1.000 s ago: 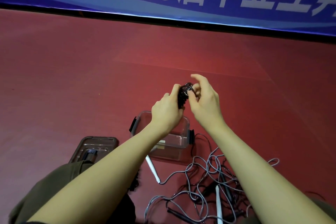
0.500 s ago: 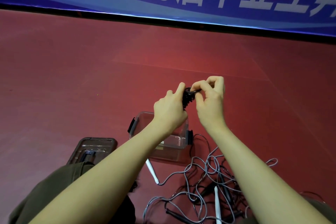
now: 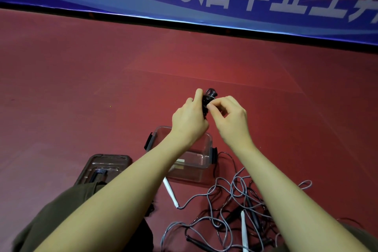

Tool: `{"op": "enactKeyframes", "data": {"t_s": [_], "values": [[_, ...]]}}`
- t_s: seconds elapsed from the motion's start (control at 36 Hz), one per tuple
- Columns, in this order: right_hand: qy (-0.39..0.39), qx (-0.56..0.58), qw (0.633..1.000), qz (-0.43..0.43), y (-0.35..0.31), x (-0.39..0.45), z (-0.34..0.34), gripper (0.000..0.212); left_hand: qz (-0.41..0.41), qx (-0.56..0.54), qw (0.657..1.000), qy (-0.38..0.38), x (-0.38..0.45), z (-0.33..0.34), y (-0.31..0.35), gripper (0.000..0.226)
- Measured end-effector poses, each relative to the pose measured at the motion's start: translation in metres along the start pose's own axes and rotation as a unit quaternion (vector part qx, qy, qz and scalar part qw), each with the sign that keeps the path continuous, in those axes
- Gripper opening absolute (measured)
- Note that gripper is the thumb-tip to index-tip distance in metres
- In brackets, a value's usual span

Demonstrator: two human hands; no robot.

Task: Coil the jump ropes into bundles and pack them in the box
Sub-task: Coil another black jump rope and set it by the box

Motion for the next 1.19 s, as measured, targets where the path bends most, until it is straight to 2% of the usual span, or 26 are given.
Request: {"op": "enactKeyframes", "data": {"t_s": [0.06, 0.14, 0.28, 0.36, 0.44, 0.56, 0.67, 0.78, 0.86, 1.06, 1.19], "values": [[0.014, 0.032, 0.999, 0.014, -0.003, 0.000, -0.001, 0.016, -0.001, -0.018, 1.000, 0.000, 0.000, 0.000, 0.000, 0.032], [0.040, 0.096, 0.990, 0.093, 0.003, -0.001, 0.000, 0.027, 0.002, -0.046, 0.999, 0.005, 0.001, 0.000, 0.002, 0.033], [0.108, 0.099, 0.967, 0.209, 0.024, -0.005, -0.003, 0.016, 0.001, -0.084, 0.996, -0.009, -0.003, 0.005, 0.006, 0.041], [0.123, 0.099, 0.956, 0.248, 0.034, -0.009, -0.002, 0.011, 0.009, -0.081, 0.997, -0.011, -0.006, 0.008, 0.009, 0.045], [0.112, 0.061, 0.964, 0.233, 0.034, -0.008, -0.003, 0.012, 0.009, -0.088, 0.996, -0.006, -0.005, 0.010, 0.009, 0.046], [0.084, 0.087, 0.967, 0.224, 0.033, -0.004, -0.001, 0.018, -0.002, -0.099, 0.995, -0.009, -0.004, 0.013, 0.006, 0.047], [0.087, 0.080, 0.967, 0.225, 0.038, -0.007, -0.002, 0.025, -0.008, -0.116, 0.992, -0.041, -0.002, 0.016, 0.008, 0.041], [0.092, 0.083, 0.968, 0.220, 0.039, -0.007, -0.002, 0.029, -0.014, -0.146, 0.987, -0.067, 0.000, 0.020, 0.006, 0.048], [0.089, 0.100, 0.967, 0.218, 0.041, -0.006, -0.001, 0.030, 0.000, -0.129, 0.988, -0.081, 0.002, 0.020, 0.009, 0.052], [0.068, 0.126, 0.972, 0.188, 0.032, -0.003, 0.001, 0.033, 0.002, -0.142, 0.984, -0.104, 0.005, 0.017, 0.002, 0.035], [0.063, 0.115, 0.976, 0.173, 0.030, -0.002, 0.001, 0.035, -0.014, -0.179, 0.976, -0.124, 0.004, 0.016, 0.001, 0.039]]}}
Point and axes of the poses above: each hand's wrist, its own x-axis towards the middle knuckle, its own z-axis out of the palm, y = z × x, the point moved 8 cm from there along x, towards the middle knuckle, and after that the axes turned 7 degrees about -z, right-handed, at the moved point
